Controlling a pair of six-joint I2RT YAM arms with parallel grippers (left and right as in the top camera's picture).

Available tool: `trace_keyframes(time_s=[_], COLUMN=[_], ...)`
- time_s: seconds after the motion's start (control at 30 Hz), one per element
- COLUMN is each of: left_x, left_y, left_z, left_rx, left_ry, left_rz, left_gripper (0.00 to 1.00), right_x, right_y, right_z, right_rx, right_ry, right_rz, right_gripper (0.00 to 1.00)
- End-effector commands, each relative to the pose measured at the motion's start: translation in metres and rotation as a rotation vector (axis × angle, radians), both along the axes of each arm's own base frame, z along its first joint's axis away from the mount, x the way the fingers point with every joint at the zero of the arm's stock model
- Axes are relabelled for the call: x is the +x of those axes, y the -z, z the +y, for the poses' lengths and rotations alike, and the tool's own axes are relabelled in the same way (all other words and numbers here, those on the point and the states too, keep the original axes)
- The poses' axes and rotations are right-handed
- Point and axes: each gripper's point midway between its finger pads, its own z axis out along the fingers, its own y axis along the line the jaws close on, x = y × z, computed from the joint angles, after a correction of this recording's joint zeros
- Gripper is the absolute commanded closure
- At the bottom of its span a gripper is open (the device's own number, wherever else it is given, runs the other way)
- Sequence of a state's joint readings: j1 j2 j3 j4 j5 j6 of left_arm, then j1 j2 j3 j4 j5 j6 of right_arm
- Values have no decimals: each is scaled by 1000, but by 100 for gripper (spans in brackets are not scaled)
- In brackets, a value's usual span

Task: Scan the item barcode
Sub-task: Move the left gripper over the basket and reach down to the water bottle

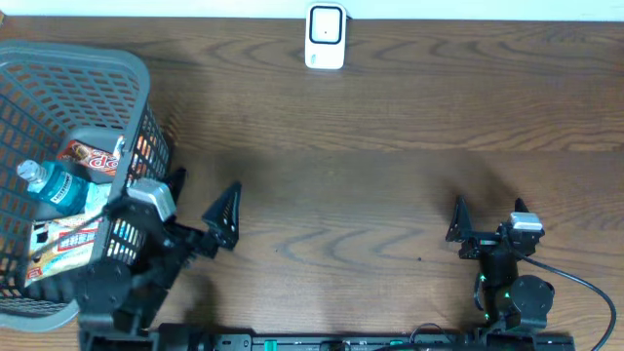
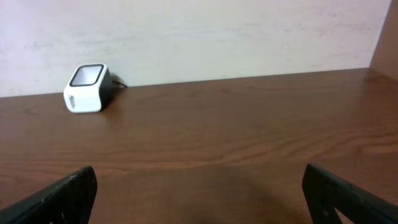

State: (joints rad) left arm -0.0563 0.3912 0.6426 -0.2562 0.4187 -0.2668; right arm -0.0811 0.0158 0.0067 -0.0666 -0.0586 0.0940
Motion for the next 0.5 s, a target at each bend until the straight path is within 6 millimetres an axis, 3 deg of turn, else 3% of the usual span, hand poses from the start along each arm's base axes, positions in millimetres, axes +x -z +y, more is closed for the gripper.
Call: trace_keyframes(time_s=[0.0, 0.07, 0.17, 0.27, 0.47], left_x=[4, 8, 15, 27, 40], left_y=[-44, -41, -13, -2, -23], left_z=[-7, -9, -5, -6, -8], left_rx=[2, 2, 12, 14, 11], left_ry=[42, 54, 26, 27, 34], left_rz=[67, 139, 266, 313, 297], left_gripper=[2, 2, 2, 2, 2], right_x=[0, 0, 0, 0, 0], right_y=[1, 1, 1, 1, 1], right_z=[-1, -1, -1, -1, -1], right_rx=[-6, -6, -6, -6, -6], right_ry=[6, 6, 6, 6, 6], right_rz=[2, 2, 2, 2, 2], right_gripper=[1, 1, 1, 1, 1])
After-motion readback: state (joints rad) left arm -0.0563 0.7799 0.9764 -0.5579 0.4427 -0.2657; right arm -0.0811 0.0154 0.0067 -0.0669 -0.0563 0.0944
